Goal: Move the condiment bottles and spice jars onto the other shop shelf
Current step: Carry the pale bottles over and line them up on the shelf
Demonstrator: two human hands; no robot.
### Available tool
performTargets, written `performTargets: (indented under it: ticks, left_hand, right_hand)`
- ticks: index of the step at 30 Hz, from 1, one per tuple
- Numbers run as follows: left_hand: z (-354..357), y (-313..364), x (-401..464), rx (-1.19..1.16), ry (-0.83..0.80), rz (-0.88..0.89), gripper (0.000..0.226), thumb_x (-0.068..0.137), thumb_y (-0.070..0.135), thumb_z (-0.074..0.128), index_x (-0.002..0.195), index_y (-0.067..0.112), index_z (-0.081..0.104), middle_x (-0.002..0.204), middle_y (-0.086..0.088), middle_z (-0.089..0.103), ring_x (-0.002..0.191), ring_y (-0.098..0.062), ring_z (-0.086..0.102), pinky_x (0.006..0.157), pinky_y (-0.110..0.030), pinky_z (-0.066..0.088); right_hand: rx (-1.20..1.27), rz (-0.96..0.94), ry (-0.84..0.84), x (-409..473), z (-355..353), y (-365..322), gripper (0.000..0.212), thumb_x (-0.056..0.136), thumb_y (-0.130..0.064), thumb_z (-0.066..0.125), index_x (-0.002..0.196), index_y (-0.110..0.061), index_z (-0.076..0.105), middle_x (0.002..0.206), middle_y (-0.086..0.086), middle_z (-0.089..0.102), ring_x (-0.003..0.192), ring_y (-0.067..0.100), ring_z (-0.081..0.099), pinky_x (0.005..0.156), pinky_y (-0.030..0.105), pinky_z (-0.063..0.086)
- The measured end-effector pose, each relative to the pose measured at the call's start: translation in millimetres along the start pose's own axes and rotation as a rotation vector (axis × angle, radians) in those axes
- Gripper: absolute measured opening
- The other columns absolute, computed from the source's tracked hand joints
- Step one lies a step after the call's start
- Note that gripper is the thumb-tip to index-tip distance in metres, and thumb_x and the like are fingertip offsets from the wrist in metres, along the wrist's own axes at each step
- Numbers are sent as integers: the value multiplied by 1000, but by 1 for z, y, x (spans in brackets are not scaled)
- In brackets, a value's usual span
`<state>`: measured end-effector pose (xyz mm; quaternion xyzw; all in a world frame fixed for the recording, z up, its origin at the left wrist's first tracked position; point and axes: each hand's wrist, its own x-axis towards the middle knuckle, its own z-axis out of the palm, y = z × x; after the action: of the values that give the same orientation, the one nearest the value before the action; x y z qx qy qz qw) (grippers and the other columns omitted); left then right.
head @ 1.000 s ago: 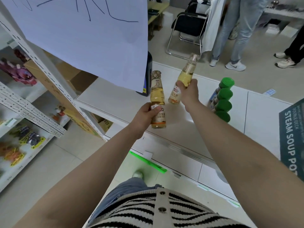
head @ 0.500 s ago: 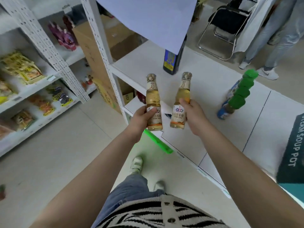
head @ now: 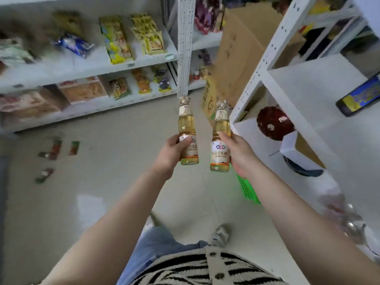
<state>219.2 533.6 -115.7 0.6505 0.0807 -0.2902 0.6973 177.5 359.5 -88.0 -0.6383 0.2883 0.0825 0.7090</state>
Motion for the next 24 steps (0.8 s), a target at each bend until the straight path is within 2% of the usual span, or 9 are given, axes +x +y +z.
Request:
performTargets:
  ticks: [5, 11, 14, 17, 19, 22, 24]
  left_hand:
    - [-140, 14, -13, -43, 117, 24, 28, 94, 21, 56, 115, 3, 58, 99, -10, 65, 85, -22, 65, 84, -41, 54]
    - [-260, 36, -27, -129, 283, 53, 17, 93, 22, 57, 102, 8, 62, 96, -11, 64, 84, -24, 63, 87, -43, 53]
    - [-307, 47, -25, -167, 351, 78, 14, 93, 22, 58, 98, 10, 62, 96, -13, 63, 81, -23, 64, 82, -41, 55]
    - [-347, 57, -18, -214, 422, 97, 19, 93, 21, 58, 105, 6, 61, 95, -11, 64, 79, -22, 65, 70, -30, 57]
    - [-372, 67, -11, -239, 463, 110, 27, 93, 21, 58, 112, 1, 59, 96, -11, 64, 79, -21, 65, 67, -27, 58]
    - [-406, 86, 10, -281, 532, 132, 31, 92, 23, 59, 115, 1, 58, 99, -12, 67, 85, -24, 67, 77, -34, 58]
    - [-429, 103, 30, -306, 582, 139, 32, 92, 25, 60, 115, 3, 59, 102, -12, 68, 90, -27, 67, 84, -40, 56]
  right_hand:
    - [-79, 61, -182, 27, 144, 1, 26, 97, -26, 51, 112, -6, 58, 105, 13, 65, 93, 25, 64, 88, 46, 52]
    - [-117, 82, -352, 47, 270, -17, 18, 96, -25, 52, 104, -11, 59, 89, 5, 64, 79, 18, 62, 73, 34, 53]
    - [-158, 63, -417, 63, 321, -30, 14, 96, -25, 52, 98, -13, 60, 87, 3, 64, 78, 17, 63, 73, 34, 53]
    - [-206, 53, -482, 84, 367, -43, 16, 96, -25, 51, 99, -12, 59, 89, 5, 64, 81, 18, 63, 76, 36, 52]
    - [-220, 50, -525, 100, 397, -53, 17, 96, -25, 51, 99, -11, 59, 90, 6, 64, 81, 19, 63, 76, 36, 52]
    - [-232, 45, -573, 128, 440, -73, 16, 96, -25, 51, 99, -11, 59, 89, 6, 64, 79, 18, 63, 74, 34, 53]
    - [-248, 28, -606, 151, 470, -88, 21, 96, -25, 52, 106, -8, 58, 92, 6, 64, 81, 18, 63, 73, 34, 53]
